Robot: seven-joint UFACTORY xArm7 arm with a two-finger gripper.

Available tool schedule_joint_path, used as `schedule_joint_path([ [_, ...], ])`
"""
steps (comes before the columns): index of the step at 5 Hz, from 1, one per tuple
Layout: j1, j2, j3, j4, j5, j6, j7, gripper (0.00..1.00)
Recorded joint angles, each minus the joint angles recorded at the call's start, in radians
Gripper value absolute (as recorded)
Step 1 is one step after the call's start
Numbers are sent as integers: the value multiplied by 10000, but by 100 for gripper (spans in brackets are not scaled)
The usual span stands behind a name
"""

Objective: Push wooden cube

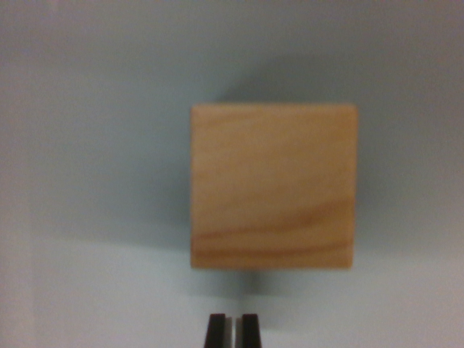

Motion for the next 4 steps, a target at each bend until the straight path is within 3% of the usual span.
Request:
schedule_joint_path([
  [1,-26,277,-63,426,-55,154,-67,100],
  [2,-26,277,-63,426,-55,154,-67,100],
  [3,-54,581,-133,893,-114,323,-140,100],
  [4,-54,581,-133,893,-114,323,-140,100],
])
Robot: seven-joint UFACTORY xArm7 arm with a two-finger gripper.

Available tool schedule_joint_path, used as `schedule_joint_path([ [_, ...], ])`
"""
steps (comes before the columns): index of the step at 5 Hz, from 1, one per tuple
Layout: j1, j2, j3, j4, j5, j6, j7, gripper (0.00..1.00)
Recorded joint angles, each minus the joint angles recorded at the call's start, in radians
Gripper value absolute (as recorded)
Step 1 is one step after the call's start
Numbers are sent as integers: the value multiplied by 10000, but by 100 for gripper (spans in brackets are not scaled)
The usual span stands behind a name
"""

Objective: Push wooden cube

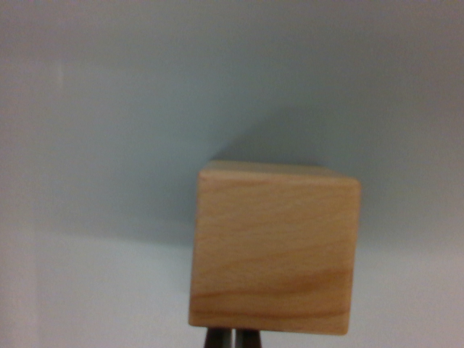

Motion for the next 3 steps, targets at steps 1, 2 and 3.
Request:
schedule_joint_path([
  [1,-28,308,-70,474,-61,171,-74,100],
  [2,-28,308,-70,474,-61,171,-74,100],
  [3,-57,614,-140,944,-121,341,-148,100],
])
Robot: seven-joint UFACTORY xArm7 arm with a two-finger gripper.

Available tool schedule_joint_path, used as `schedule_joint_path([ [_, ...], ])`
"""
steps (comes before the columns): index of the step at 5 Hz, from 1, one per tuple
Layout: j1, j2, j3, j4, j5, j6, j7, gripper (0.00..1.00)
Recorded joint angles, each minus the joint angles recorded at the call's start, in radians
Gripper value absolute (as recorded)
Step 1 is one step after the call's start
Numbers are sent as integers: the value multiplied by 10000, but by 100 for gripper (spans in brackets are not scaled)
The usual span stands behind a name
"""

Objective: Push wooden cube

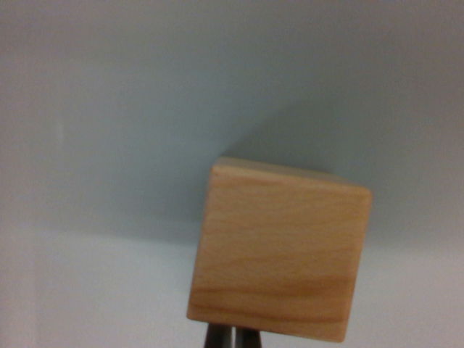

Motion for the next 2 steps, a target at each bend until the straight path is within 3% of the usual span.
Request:
schedule_joint_path([
  [1,0,0,0,0,0,0,0,100],
  [2,-27,297,-68,457,-59,165,-72,100],
])
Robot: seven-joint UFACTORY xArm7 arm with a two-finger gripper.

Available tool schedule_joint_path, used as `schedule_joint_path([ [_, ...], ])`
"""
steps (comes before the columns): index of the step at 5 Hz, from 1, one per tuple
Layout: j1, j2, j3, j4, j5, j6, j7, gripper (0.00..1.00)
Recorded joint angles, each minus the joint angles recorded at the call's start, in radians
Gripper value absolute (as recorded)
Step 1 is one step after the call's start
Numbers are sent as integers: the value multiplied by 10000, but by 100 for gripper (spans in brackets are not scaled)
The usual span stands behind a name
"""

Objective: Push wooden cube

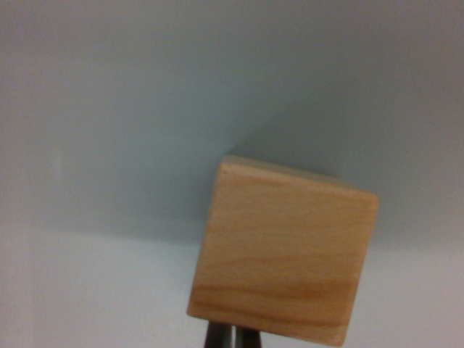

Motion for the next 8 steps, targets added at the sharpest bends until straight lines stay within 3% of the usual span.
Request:
schedule_joint_path([
  [1,0,0,0,0,0,0,0,100],
  [2,-26,279,-64,428,-55,155,-67,100],
  [3,-26,279,-64,428,-55,155,-67,100],
  [4,-49,533,-122,819,-105,296,-129,100],
  [5,-49,533,-122,819,-105,296,-129,100],
  [6,-69,743,-170,1142,-146,413,-179,100],
  [7,-69,743,-170,1142,-146,413,-179,100],
  [8,-86,927,-212,1425,-183,515,-224,100],
])
